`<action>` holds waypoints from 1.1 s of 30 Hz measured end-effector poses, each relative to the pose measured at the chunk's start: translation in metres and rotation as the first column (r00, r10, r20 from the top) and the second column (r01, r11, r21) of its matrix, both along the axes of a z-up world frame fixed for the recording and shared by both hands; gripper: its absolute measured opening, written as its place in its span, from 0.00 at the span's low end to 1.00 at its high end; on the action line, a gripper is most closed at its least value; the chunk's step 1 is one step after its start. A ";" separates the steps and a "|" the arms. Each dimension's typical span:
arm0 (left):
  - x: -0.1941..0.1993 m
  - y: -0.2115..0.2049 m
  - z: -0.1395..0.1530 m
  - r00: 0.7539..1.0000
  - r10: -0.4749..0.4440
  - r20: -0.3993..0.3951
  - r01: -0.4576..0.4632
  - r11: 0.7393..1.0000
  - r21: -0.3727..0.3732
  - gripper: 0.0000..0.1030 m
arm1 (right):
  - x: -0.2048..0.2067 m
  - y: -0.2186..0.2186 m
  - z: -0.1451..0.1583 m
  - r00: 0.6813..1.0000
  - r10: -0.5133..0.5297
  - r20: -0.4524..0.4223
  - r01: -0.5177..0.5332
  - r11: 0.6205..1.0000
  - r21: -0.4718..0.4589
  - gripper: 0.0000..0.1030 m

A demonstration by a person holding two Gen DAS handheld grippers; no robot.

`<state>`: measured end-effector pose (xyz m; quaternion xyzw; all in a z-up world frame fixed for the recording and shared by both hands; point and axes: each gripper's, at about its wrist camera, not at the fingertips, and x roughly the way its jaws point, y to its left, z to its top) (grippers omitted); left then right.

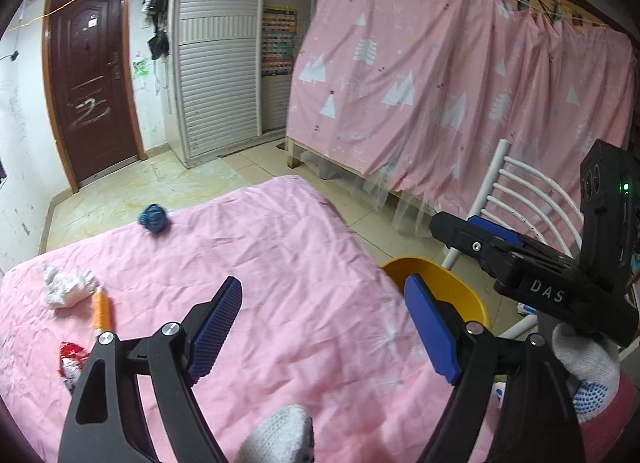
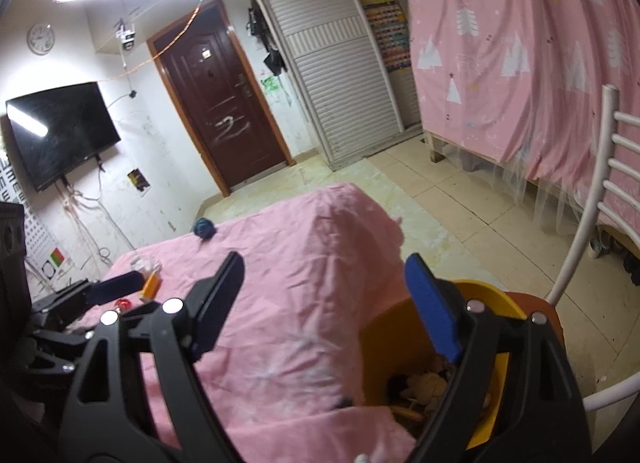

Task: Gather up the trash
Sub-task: 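Move both open tools back toward the bed, then grasp the red snack packet with the left tool while the right tool grasps the orange thread spool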

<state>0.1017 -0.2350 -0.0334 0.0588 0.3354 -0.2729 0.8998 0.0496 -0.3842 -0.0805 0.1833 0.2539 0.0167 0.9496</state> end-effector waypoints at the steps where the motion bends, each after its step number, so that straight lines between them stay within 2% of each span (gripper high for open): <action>1: 0.001 0.006 0.000 1.000 0.014 0.001 -0.014 1.000 -0.003 0.73 | 0.003 0.005 0.002 1.000 0.011 0.000 -0.011 1.000 -0.005 0.78; 6: 0.012 0.040 -0.002 0.995 0.102 -0.015 -0.102 0.995 -0.021 0.74 | 0.018 0.037 0.007 0.997 0.072 -0.007 -0.072 0.997 -0.035 0.79; 11: 0.022 0.076 -0.004 0.980 0.200 0.009 -0.200 0.980 0.007 0.74 | 0.037 0.072 0.010 0.990 0.136 -0.026 -0.138 0.988 -0.063 0.80; 17: 0.033 0.115 -0.014 0.958 0.288 -0.010 -0.287 0.957 0.035 0.74 | 0.055 0.106 0.009 0.979 0.197 -0.050 -0.201 0.976 -0.089 0.80; 20: 0.035 0.133 -0.021 0.945 0.326 -0.019 -0.324 0.945 0.052 0.74 | 0.062 0.122 0.009 0.973 0.223 -0.061 -0.229 0.968 -0.101 0.85; 24: 0.041 0.153 -0.031 0.936 0.345 -0.067 -0.343 0.938 0.050 0.74 | 0.069 0.143 0.008 0.964 0.256 -0.077 -0.264 0.957 -0.118 0.85; 29: 0.047 0.168 -0.046 0.933 0.331 -0.145 -0.330 0.943 0.032 0.74 | 0.075 0.164 0.008 0.954 0.286 -0.088 -0.296 0.946 -0.130 0.85; 32: 0.049 0.174 -0.051 0.931 0.329 -0.158 -0.329 0.944 0.031 0.73 | 0.077 0.170 0.007 0.950 0.297 -0.096 -0.308 0.942 -0.134 0.85; 33: 0.048 0.175 -0.052 0.931 0.329 -0.161 -0.328 0.944 0.031 0.70 | 0.078 0.173 0.005 0.948 0.302 -0.103 -0.315 0.940 -0.135 0.85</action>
